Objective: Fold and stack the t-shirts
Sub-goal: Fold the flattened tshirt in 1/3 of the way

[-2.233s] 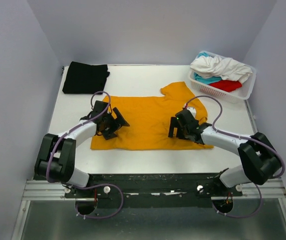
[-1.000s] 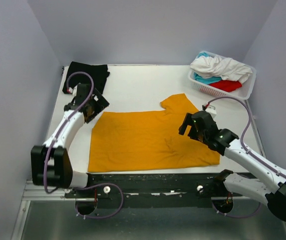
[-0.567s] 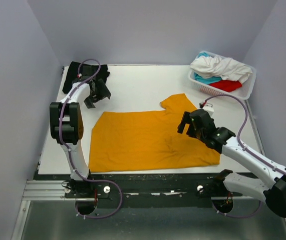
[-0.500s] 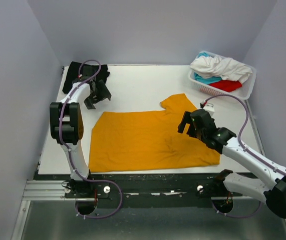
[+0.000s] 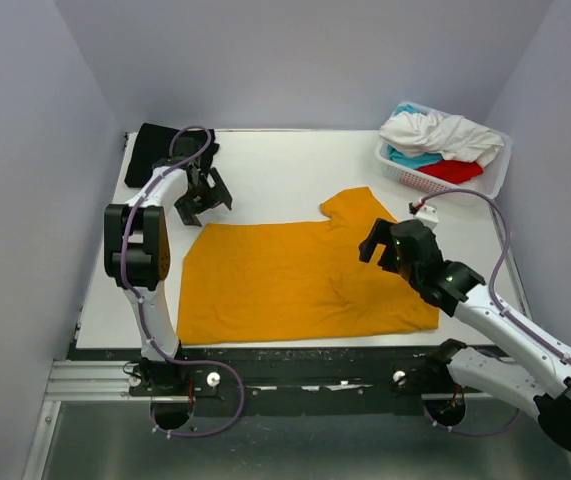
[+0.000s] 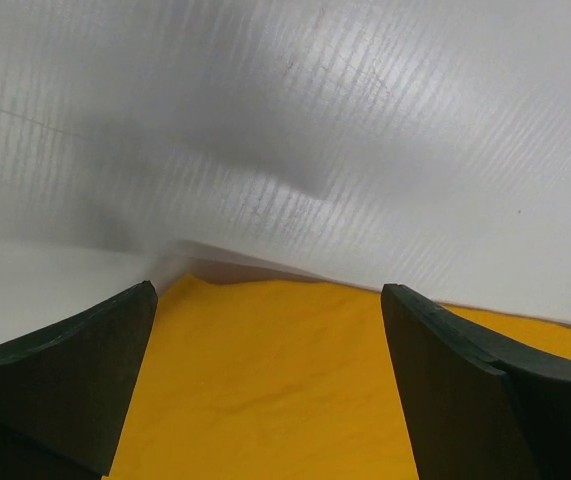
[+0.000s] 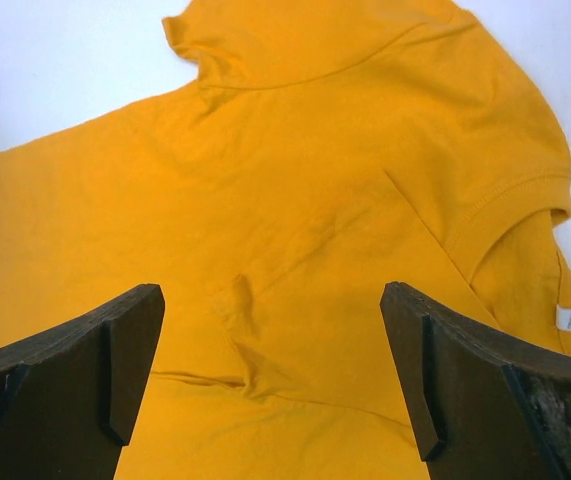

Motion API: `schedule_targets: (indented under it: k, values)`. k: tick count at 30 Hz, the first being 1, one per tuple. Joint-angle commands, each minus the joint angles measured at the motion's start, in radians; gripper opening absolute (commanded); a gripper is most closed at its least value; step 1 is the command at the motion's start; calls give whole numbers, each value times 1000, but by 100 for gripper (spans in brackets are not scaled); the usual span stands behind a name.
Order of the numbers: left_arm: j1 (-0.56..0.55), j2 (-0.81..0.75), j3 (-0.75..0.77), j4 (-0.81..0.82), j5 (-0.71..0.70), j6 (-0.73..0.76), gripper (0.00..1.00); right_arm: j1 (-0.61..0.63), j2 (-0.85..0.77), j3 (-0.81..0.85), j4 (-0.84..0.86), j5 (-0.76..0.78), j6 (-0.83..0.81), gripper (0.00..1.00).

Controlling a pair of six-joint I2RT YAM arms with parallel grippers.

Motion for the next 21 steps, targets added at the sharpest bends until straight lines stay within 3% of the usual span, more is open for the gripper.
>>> schedule_targets:
  k: [1, 6, 11, 15, 21]
  values:
    - [-13, -32, -12, -30, 3, -2, 98, 1, 39, -61, 164, 11, -82, 100]
    - [-13, -28, -8, -39, 4, -2, 99, 2, 335, 10, 284, -50, -57, 100]
    - [-13, -29, -8, -38, 6, -2, 99, -6, 529, 39, 303, -47, 8, 100]
    - [-14, -31, -8, -40, 9, -2, 99, -63, 591, 3, 279, -39, 51, 100]
    - [-14, -45, -28, -33, 12, -28, 99, -153, 551, -41, 249, -7, 17, 100]
